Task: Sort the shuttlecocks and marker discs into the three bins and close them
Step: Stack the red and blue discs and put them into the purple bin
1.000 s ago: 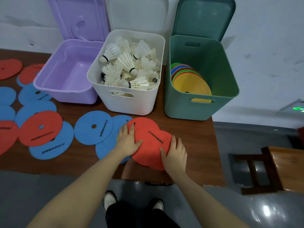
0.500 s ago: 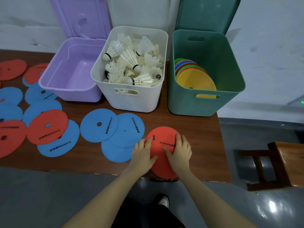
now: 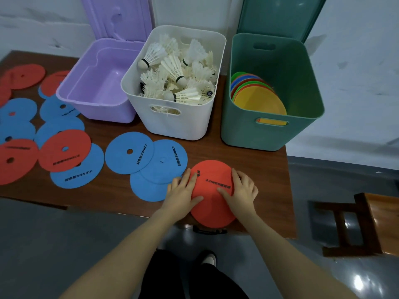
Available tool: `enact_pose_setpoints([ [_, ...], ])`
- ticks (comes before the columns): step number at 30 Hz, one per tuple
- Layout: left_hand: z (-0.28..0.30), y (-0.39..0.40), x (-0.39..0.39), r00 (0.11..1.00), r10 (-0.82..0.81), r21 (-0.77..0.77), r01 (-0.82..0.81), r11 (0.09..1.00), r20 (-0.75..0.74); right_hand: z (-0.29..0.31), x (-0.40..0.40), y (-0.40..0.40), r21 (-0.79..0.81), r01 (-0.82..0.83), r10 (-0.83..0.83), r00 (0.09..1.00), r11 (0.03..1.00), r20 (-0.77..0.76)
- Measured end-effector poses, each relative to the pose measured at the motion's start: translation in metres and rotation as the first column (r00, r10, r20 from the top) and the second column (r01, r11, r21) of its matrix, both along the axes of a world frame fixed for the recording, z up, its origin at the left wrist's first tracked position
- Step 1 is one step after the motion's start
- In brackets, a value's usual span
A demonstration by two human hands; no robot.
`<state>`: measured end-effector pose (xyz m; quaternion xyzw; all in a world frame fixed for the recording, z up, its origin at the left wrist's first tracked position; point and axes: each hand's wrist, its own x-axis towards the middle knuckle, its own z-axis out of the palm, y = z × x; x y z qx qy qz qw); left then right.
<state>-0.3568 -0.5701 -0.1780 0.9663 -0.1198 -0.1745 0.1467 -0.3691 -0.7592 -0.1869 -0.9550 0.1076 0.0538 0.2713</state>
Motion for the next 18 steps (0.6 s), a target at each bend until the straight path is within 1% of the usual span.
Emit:
enact_pose_setpoints([
  [3, -0.002, -0.004, -0.006, 0.999, 0.035, -0.017, -0.035, 0.999, 0.006, -0.004, -0.007, 0.008, 0.038, -0.002, 0.000, 0.999, 0.999, 0.044],
  [6, -0.002, -0.008, -0.009, 0.997, 0.079, -0.062, -0.078, 0.995, 0.012, 0.003, -0.001, 0.004, 0.135, 0.050, -0.053, 0.998, 0.990, 0.023],
  [9, -0.001, -0.010, -0.009, 0.993, 0.117, -0.086, -0.114, 0.990, 0.035, 0.009, 0.006, 0.000, 0.151, 0.053, -0.052, 0.999, 0.987, -0.009],
  [11, 0.000, -0.011, -0.007, 0.992, 0.118, -0.087, -0.113, 0.990, 0.053, 0.011, 0.008, -0.001, 0.190, 0.045, -0.045, 0.999, 0.981, -0.005],
  [14, 0.000, -0.015, -0.002, 0.991, 0.118, -0.113, -0.110, 0.987, 0.066, 0.011, 0.007, -0.006, 0.312, 0.037, -0.046, 0.999, 0.949, 0.020],
  [18, -0.003, -0.022, 0.007, 0.994, 0.098, -0.143, -0.090, 0.986, 0.047, 0.012, 0.003, -0.015, 0.333, 0.047, -0.078, 0.994, 0.942, 0.080],
])
